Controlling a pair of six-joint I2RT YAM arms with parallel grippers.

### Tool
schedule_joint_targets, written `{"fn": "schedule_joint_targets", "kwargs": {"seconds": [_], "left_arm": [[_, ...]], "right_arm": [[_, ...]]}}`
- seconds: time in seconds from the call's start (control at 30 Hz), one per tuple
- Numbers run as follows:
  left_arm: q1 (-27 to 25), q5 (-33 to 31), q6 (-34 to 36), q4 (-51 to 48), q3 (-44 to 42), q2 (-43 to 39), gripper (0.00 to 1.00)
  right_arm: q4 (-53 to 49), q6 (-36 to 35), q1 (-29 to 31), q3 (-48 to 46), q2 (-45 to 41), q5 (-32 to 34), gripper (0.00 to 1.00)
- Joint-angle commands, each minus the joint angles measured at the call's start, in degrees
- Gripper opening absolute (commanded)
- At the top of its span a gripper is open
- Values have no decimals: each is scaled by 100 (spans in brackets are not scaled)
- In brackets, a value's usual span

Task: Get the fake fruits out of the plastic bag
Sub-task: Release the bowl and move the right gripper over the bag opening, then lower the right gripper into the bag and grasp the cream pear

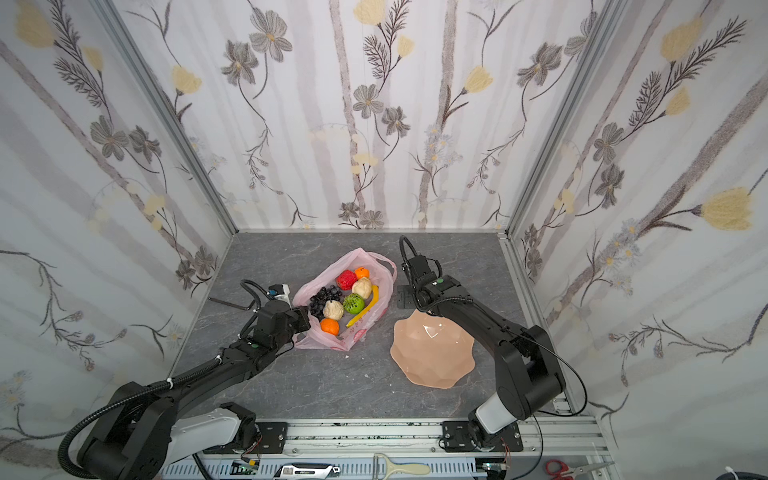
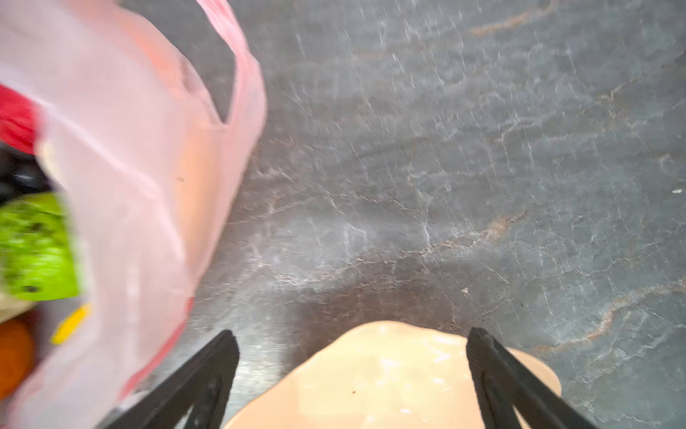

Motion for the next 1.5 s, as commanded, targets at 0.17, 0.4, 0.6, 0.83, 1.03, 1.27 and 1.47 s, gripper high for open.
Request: {"fn": "schedule_joint_targets", "kwargs": {"seconds": [0.17, 0.4, 0.6, 0.83, 1.03, 1.27, 1.47], "left_arm": [[6, 423, -554, 196, 79, 11, 11], [-1, 415, -773, -161, 243, 90, 11], [-26, 384, -984, -388, 376, 97, 11], [-403, 322, -980, -423, 708, 369, 11], [-657, 280, -831, -472, 1103, 711, 11], [-695, 123, -466, -575, 1110, 863, 11], [-699, 24, -146, -588, 1000, 847, 11]], "right_arm": [[1496, 384, 257, 405, 267, -1138, 95], [1209, 164, 205, 1434, 1605, -632, 79], [1418, 77, 82, 1389, 1834, -588, 35], [2195, 18, -204, -90, 605, -571, 7], [2331, 45, -213, -937, 47, -454, 9], [2137, -47, -179, -1108, -227, -457, 35], [1591, 48, 145, -855, -900, -194, 59]]}}
